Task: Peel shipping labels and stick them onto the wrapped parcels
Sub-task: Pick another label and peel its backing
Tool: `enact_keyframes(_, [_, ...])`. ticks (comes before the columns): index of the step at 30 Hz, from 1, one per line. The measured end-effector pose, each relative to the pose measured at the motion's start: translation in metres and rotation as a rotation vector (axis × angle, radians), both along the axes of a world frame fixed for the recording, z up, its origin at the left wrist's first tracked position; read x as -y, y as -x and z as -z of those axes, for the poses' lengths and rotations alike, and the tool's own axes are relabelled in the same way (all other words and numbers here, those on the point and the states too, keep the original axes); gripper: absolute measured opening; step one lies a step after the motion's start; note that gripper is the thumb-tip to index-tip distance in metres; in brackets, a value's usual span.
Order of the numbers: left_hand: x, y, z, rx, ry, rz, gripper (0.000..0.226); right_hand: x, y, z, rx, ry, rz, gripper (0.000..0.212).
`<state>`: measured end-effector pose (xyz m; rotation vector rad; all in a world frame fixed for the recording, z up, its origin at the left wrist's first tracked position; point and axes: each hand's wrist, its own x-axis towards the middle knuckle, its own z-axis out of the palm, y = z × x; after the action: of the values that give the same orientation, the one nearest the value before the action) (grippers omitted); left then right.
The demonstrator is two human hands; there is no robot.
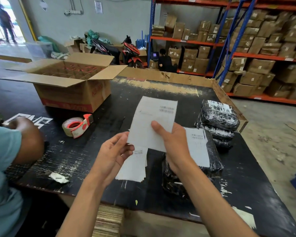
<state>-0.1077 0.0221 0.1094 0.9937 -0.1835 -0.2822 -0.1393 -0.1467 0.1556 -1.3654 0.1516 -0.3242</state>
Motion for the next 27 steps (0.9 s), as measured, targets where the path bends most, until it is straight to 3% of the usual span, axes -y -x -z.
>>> enact_keyframes(5, [0.013, 0.016, -0.017, 0.073, -0.061, 0.043, 0.023, 0.028, 0.008, -0.017, 0.037, -0.002, 0.000, 0.015])
enact_keyframes(8, [0.025, 0.020, -0.027, 0.139, -0.138, 0.042, 0.021, 0.041, 0.014, -0.019, 0.039, -0.010, 0.011, 0.015])
enact_keyframes(13, [0.039, 0.024, -0.036, 0.165, -0.178, 0.058, 0.031, 0.053, 0.023, -0.018, 0.036, -0.011, 0.044, 0.018])
enact_keyframes(20, [0.057, 0.029, -0.038, 0.171, -0.161, 0.086, 0.025, 0.068, 0.032, -0.018, 0.031, -0.016, 0.083, 0.018])
enact_keyframes(27, [0.071, 0.032, -0.043, 0.204, -0.067, 0.148, 0.044, 0.076, 0.034, -0.017, -0.032, 0.121, 0.122, 0.032])
